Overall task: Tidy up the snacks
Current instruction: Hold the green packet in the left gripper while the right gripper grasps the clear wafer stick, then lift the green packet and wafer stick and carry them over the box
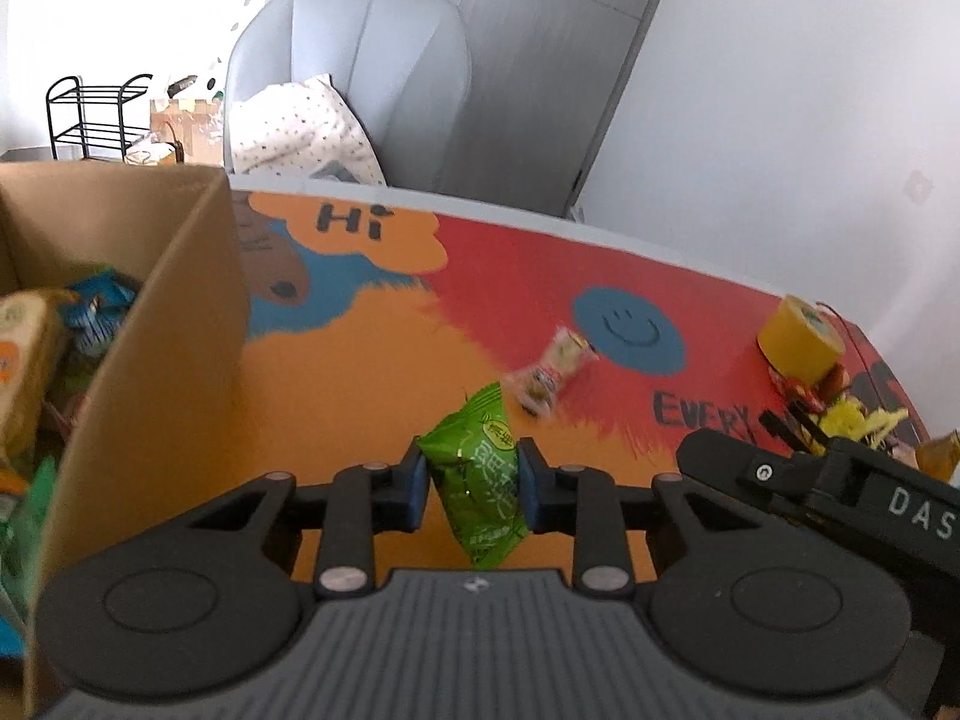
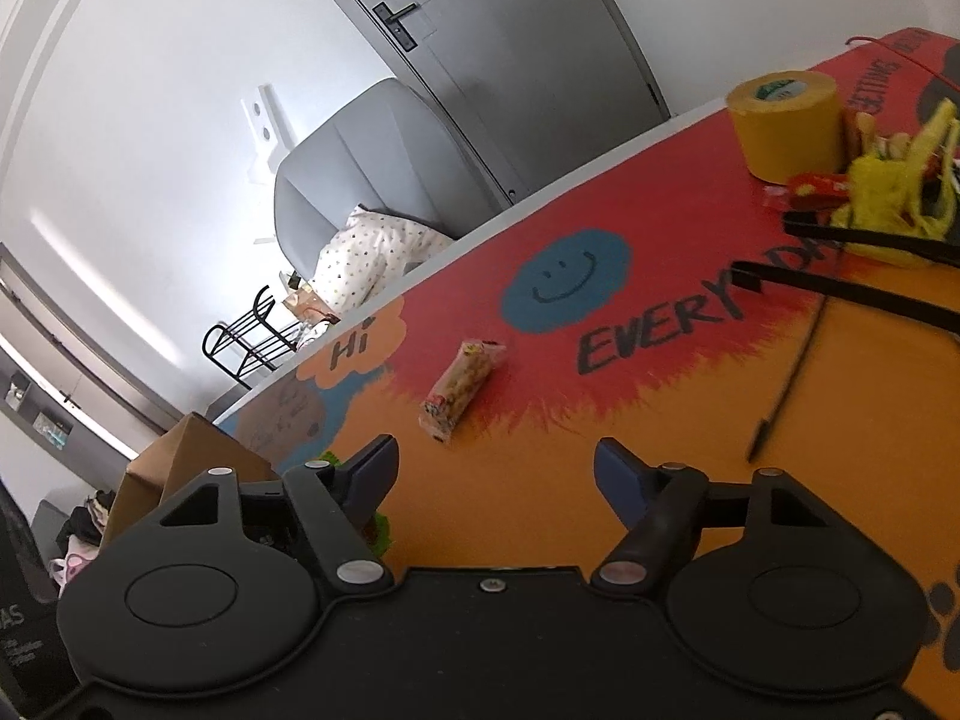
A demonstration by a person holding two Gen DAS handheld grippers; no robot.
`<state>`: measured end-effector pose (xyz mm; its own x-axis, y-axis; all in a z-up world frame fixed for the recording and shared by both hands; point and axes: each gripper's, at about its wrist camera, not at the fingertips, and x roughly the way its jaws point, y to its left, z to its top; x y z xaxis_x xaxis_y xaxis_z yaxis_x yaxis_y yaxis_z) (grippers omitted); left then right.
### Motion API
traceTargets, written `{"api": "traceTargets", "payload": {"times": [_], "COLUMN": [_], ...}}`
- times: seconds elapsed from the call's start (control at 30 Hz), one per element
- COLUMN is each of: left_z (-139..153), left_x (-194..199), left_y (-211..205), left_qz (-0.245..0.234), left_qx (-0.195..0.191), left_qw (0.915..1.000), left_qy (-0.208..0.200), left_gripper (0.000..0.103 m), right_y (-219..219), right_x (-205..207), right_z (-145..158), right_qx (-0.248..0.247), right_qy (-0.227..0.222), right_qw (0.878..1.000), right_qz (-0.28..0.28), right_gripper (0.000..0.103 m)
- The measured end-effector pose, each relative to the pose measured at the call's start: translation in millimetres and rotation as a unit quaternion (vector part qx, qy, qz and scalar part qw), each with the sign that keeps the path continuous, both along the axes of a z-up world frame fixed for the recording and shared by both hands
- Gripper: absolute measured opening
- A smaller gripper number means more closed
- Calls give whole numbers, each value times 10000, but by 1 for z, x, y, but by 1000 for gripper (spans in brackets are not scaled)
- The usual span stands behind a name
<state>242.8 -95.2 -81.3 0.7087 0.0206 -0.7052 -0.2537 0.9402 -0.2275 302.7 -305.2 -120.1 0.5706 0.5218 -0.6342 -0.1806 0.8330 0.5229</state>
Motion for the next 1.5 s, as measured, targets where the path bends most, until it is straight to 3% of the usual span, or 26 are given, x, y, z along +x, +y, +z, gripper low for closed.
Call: {"api": "traceTargets", "payload": {"times": [0.43,0.9,1.0,1.07,1.13,1.5], "left_z": [13,14,14,13,13,9], "left_x": [9,17,15,13,13,0], "left_y": [27,33,33,32,31,25], "left_qz": [359,595,630,638,620,506], "left_qx": [67,289,264,253,250,112], "left_qw": [9984,9955,9953,9954,9956,9972], "left_qy": [-436,-682,-679,-667,-656,-545], "left_gripper": [29,29,29,29,29,29], "right_y": [48,78,84,86,83,61], "right_x": [35,50,49,48,46,21], "right_z": [-8,-21,-19,-19,-19,-16], "right_qx": [-146,-557,-866,-1041,-1015,-865], "right_qy": [-33,-13,-42,-65,-43,50], "right_qw": [9996,9979,9957,9941,9941,9954], "right_qz": [225,345,326,305,373,402], "right_gripper": [72,62,49,30,23,20]}}
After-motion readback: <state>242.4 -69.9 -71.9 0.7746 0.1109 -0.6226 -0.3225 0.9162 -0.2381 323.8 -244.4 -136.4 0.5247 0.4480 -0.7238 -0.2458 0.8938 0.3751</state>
